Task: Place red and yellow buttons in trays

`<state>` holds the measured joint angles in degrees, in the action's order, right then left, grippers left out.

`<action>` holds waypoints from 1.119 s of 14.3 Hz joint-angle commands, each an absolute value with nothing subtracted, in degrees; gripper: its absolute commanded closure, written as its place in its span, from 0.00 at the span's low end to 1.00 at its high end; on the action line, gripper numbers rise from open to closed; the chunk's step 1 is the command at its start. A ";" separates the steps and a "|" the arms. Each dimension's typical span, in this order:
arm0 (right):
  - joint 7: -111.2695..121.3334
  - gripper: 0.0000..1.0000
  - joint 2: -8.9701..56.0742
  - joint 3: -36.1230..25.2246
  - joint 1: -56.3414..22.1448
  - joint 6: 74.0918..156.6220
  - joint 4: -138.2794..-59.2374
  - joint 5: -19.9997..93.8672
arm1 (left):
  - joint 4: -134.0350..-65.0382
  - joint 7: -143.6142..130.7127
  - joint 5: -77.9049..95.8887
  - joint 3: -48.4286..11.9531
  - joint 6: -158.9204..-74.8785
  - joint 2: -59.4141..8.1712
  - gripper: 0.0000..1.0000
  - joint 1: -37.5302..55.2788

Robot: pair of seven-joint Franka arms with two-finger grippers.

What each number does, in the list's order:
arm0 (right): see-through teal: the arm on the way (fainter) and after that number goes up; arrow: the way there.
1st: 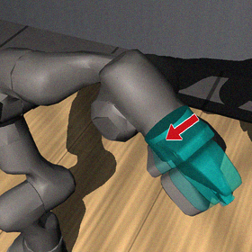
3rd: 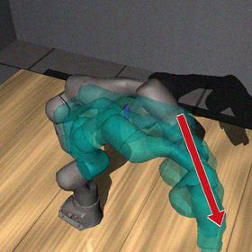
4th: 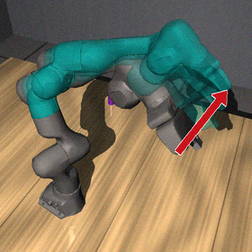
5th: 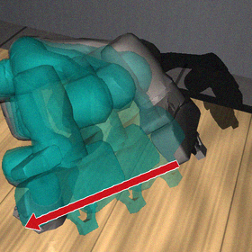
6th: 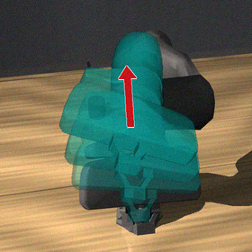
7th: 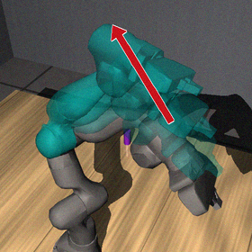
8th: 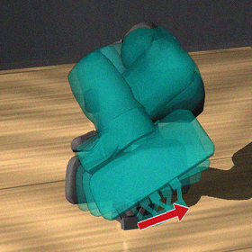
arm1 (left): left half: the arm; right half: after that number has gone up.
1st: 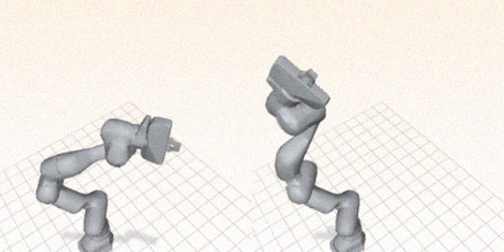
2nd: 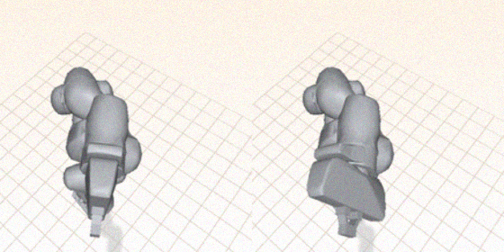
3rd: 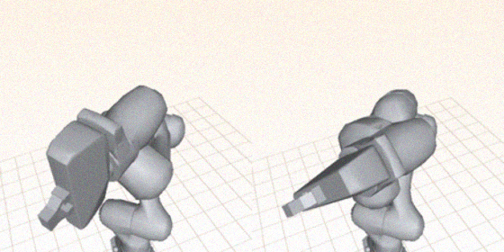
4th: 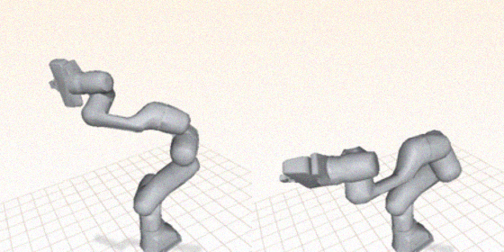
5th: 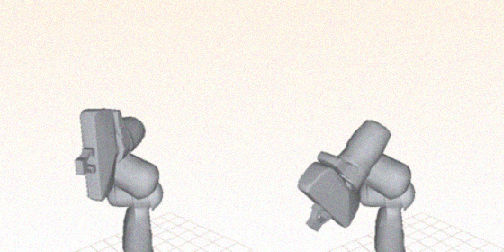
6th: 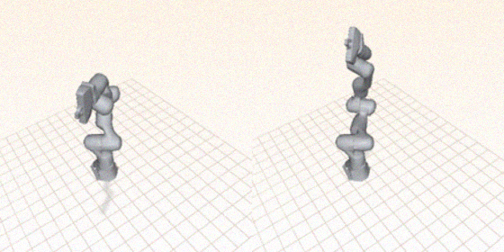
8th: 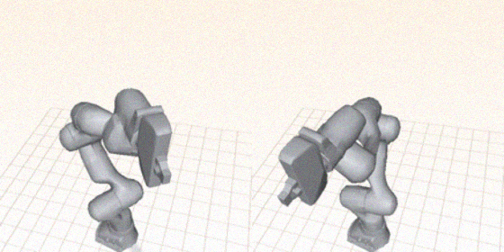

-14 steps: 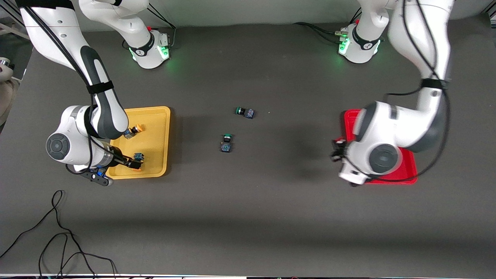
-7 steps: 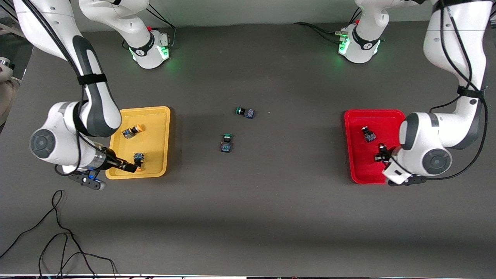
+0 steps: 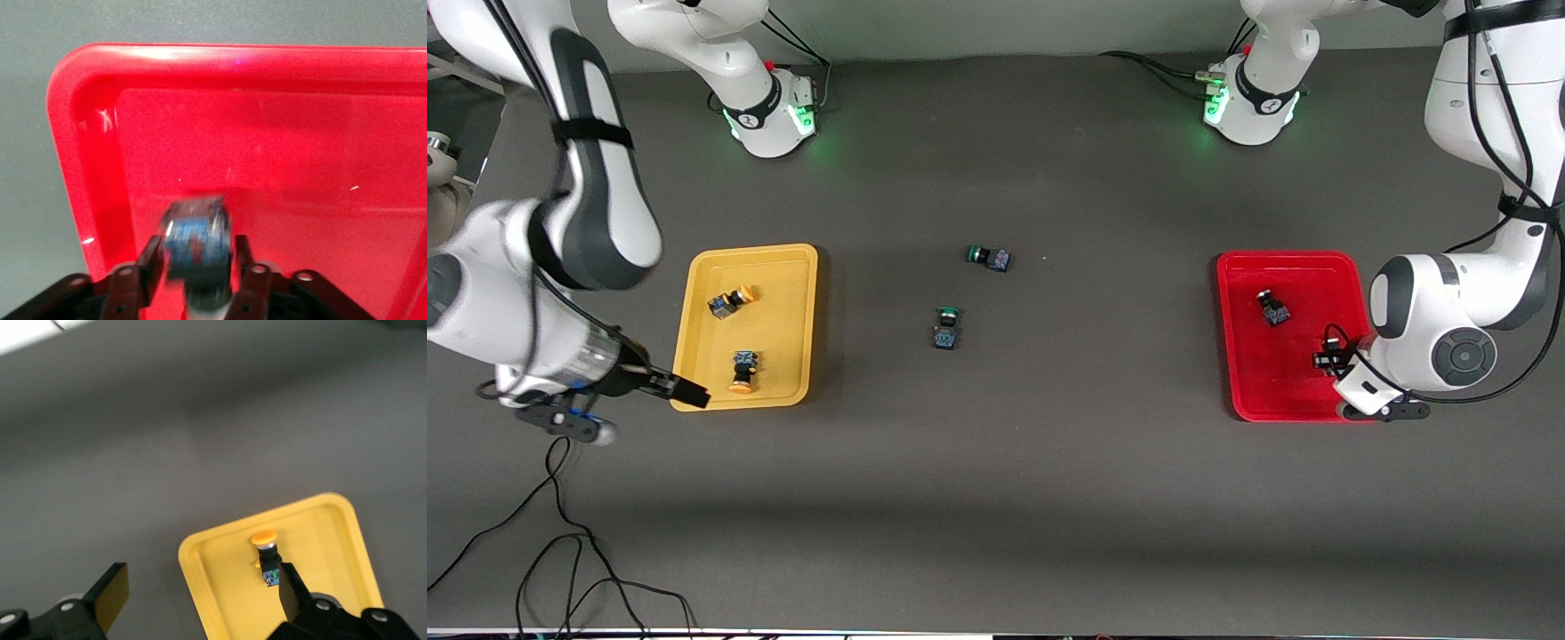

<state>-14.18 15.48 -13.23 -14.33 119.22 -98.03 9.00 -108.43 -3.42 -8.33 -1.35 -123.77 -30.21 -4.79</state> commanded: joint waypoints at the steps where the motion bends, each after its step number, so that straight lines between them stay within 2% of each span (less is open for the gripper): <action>1: -10.90 0.00 7.14 -13.45 -14.50 115.69 -99.40 8.01 | -108.11 -3.77 -9.23 -1.67 -117.89 -25.51 0.00 -4.13; 5: -8.19 0.00 -2.00 -13.27 -14.50 107.60 -98.79 2.46 | -106.27 -4.57 -8.18 -2.46 -107.43 -14.27 0.00 -1.85; 10: -6.42 0.00 -5.01 -13.36 -14.41 97.40 -99.31 2.46 | -98.18 -4.75 -4.05 -3.51 -94.06 -3.44 0.00 -0.97; 16: -6.42 0.00 -5.71 -12.66 -13.71 96.42 -100.37 2.20 | -103.36 -4.92 -3.78 -3.87 -96.67 4.57 0.00 -0.53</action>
